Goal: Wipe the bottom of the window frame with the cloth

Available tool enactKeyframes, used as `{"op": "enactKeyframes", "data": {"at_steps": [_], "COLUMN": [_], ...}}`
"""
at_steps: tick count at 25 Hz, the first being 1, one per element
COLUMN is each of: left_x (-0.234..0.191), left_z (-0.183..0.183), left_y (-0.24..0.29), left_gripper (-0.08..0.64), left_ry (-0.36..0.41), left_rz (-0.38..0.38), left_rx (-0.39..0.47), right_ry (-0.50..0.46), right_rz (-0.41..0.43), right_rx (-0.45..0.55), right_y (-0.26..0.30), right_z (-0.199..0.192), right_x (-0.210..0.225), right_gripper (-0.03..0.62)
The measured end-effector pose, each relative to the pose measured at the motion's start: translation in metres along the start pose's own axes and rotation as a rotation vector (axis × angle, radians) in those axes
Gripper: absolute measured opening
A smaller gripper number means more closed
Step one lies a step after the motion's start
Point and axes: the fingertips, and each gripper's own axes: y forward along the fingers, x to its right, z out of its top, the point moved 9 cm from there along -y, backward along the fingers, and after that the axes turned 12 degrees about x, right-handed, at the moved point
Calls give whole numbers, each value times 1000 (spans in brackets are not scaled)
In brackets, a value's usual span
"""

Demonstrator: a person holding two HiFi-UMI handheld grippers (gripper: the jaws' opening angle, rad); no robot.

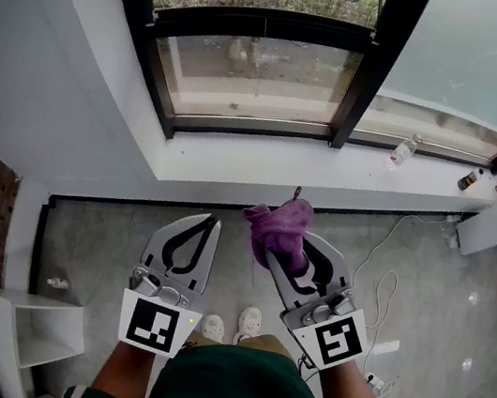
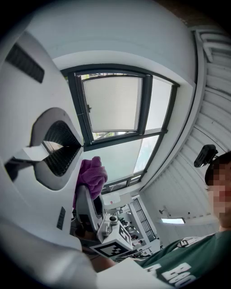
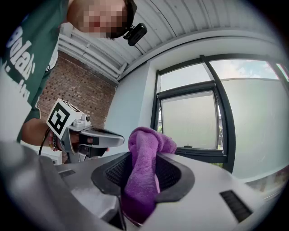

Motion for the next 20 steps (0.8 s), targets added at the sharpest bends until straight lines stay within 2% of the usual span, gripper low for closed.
{"op": "enactKeyframes", "data": {"at_steps": [7, 12, 17, 20], "left_x": [2, 4, 4, 2], "left_z": [-5, -7, -5, -7], "left_y": [3, 21, 15, 28], "left_gripper": [9, 9, 9, 9], "left_ry": [19, 24, 30, 26], "left_rz": [28, 54, 94, 110], "left_rx": [-1, -16, 9, -1], "right_ry": [17, 41, 52, 57], "right_rz": [2, -1, 20, 48], "right_rx": [-1, -6, 7, 15], "right_y": [-2, 2, 3, 11], "right_z": [-8, -17, -24, -28], "right_x": [6, 32, 34, 51], "right_gripper": [163, 164, 164, 164]}}
